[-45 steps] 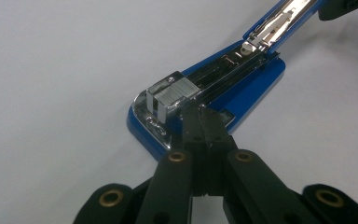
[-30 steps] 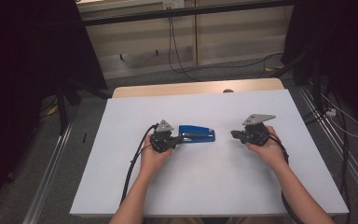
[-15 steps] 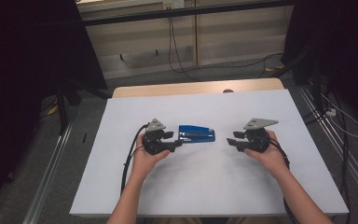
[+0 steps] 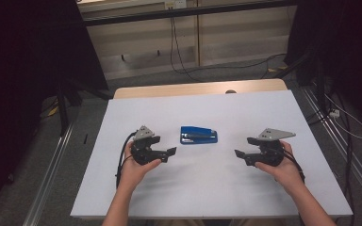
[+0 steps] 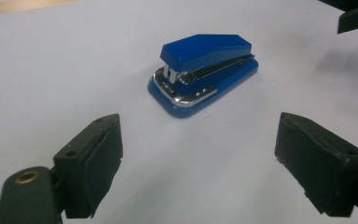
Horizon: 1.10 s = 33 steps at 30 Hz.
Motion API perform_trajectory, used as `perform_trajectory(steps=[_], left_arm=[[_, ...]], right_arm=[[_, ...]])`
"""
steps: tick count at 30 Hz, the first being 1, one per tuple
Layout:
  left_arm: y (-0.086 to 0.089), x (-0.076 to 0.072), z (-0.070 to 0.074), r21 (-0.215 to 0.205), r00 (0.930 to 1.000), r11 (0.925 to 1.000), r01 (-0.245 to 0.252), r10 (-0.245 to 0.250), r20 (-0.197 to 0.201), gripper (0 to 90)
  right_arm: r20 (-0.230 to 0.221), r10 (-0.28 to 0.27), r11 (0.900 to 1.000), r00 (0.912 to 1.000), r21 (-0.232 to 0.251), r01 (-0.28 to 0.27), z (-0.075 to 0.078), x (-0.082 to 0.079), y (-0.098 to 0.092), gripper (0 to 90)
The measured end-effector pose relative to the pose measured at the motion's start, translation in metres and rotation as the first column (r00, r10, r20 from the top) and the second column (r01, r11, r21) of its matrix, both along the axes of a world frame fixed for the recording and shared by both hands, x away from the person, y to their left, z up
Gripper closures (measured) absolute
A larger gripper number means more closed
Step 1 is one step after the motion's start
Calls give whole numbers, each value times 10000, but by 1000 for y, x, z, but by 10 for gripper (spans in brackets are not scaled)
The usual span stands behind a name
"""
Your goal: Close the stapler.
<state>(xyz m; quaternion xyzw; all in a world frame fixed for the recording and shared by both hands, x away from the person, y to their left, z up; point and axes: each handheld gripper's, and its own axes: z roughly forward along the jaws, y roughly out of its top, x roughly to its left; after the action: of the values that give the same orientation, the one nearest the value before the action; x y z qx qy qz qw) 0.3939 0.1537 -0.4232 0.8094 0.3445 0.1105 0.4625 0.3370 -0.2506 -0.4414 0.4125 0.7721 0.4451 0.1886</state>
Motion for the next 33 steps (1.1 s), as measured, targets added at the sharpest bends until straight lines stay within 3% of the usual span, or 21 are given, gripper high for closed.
perform_trajectory(steps=[8, 33], left_arm=[[18, -12, 0, -107, 10000, 9999, -92, 91, -26, 108], [67, -39, -3, -57, 9987, 9990, -451, 452, 240, 86]], right_arm=[[84, -80, 10000, 9999, 34, 80, -3, -25, -9, 222], [274, -360, 9993, 9990, 57, 358, -4, -56, -30, 182]])
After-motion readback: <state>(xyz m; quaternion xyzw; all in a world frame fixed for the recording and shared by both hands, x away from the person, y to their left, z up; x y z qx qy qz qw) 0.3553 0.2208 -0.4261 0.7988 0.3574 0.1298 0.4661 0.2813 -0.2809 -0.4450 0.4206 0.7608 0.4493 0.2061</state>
